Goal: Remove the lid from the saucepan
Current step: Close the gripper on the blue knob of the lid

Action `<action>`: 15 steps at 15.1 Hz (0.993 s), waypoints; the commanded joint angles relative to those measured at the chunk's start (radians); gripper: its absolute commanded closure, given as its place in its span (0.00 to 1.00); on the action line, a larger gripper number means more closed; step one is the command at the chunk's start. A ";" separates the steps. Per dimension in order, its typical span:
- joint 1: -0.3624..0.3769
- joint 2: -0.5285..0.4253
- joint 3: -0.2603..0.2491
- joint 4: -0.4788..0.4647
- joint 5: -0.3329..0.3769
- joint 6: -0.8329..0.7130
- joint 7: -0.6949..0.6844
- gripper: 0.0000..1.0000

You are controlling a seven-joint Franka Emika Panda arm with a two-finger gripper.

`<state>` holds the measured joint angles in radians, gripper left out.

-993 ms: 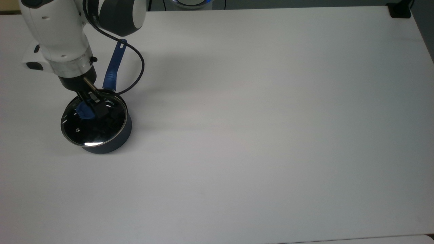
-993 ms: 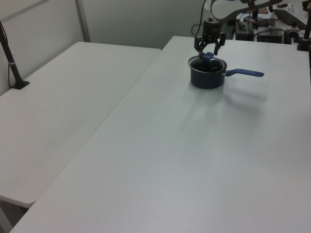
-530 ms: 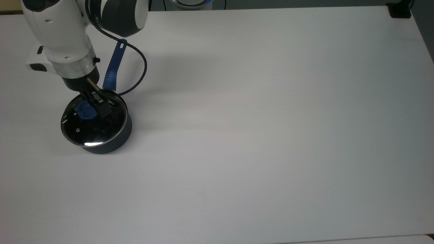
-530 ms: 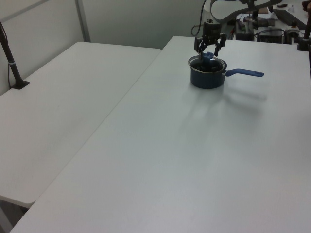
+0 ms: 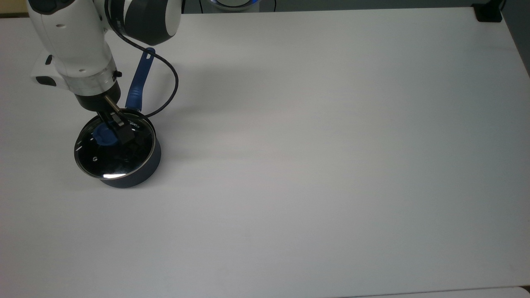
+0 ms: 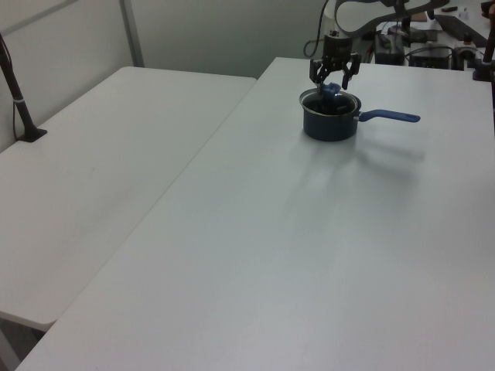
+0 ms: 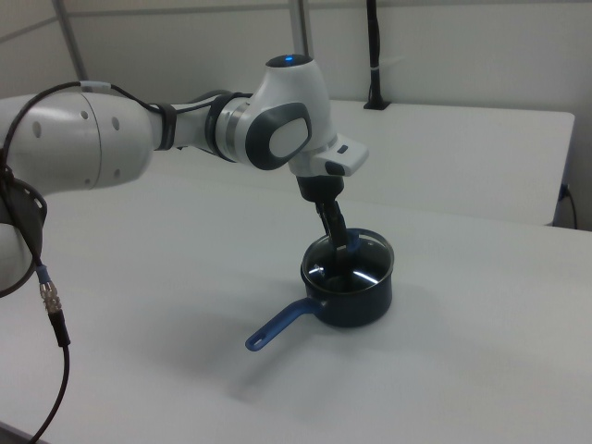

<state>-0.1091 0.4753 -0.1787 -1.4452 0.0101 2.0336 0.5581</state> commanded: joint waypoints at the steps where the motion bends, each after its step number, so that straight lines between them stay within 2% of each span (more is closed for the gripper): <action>1: 0.008 -0.012 -0.005 -0.011 -0.024 -0.009 0.031 0.19; 10: 0.009 0.000 -0.005 -0.011 -0.036 0.023 0.031 0.20; 15: 0.012 0.005 -0.005 -0.011 -0.048 0.026 0.031 0.27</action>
<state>-0.1097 0.4825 -0.1788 -1.4449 -0.0111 2.0359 0.5636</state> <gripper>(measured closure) 0.238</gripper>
